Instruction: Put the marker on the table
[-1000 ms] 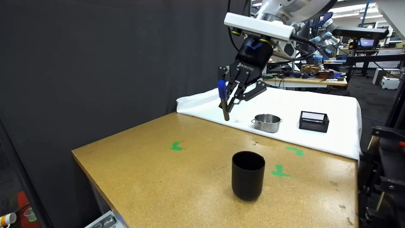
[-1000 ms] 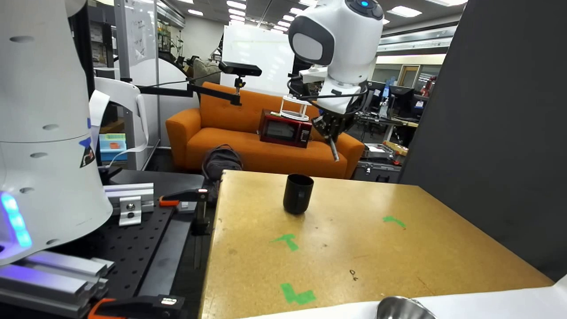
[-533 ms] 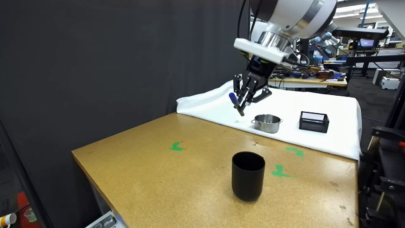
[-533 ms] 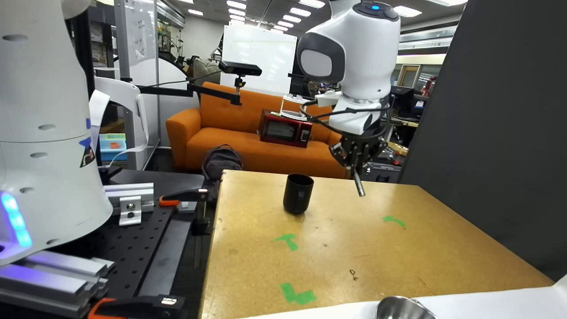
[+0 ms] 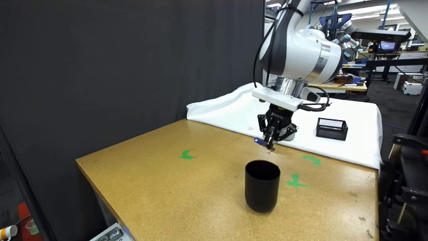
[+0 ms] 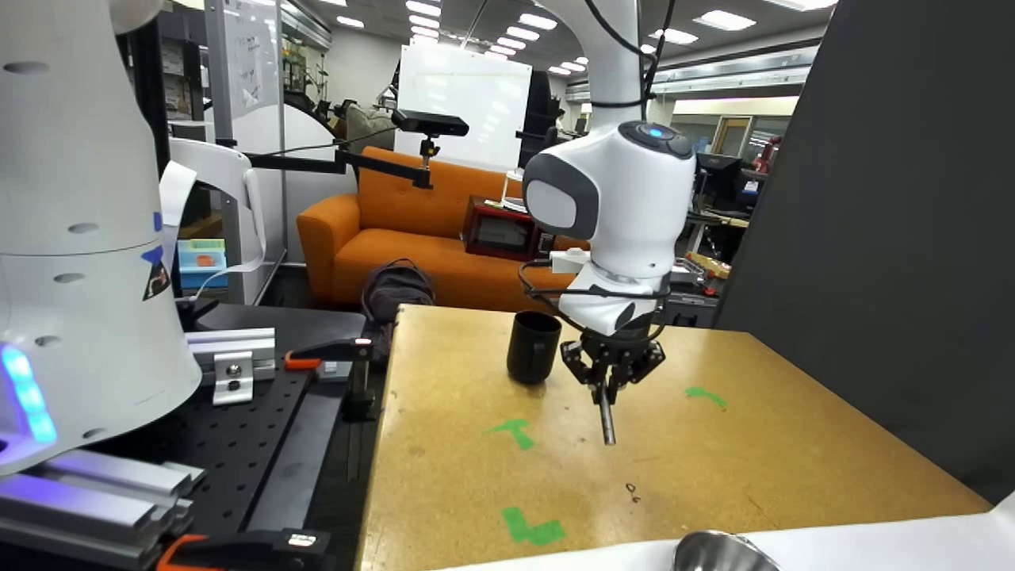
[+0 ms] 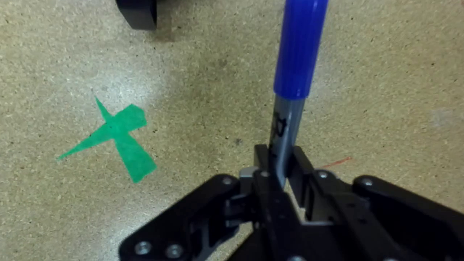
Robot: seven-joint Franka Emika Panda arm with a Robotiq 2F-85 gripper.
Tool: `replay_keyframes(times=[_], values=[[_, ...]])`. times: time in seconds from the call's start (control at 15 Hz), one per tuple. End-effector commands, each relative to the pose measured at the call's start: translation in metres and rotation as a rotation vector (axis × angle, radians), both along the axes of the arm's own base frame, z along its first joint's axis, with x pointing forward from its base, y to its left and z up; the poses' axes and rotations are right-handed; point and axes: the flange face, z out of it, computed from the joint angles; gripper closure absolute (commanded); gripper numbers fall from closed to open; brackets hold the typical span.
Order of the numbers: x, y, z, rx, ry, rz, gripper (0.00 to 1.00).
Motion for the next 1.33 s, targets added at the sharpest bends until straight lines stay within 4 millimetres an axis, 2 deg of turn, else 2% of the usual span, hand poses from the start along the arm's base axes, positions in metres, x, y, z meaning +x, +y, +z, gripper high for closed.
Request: replay_keyframes(times=[0.0, 0.27, 0.33, 0.47, 0.67, 0.93, 1.27], values=[[0.008, -0.001, -0.022, -0.015, 0.003, -0.038, 0.96], [0.005, -0.002, -0.050, -0.026, 0.038, -0.040, 0.96], [0.005, -0.001, -0.053, -0.028, 0.039, -0.040, 0.58], [0.004, -0.001, -0.057, -0.023, 0.049, -0.035, 0.52], [-0.001, -0.001, -0.062, -0.023, 0.063, -0.032, 0.30], [-0.001, 0.001, -0.058, -0.026, 0.056, -0.023, 0.02], [-0.007, 0.008, -0.042, -0.046, 0.051, -0.003, 0.00]])
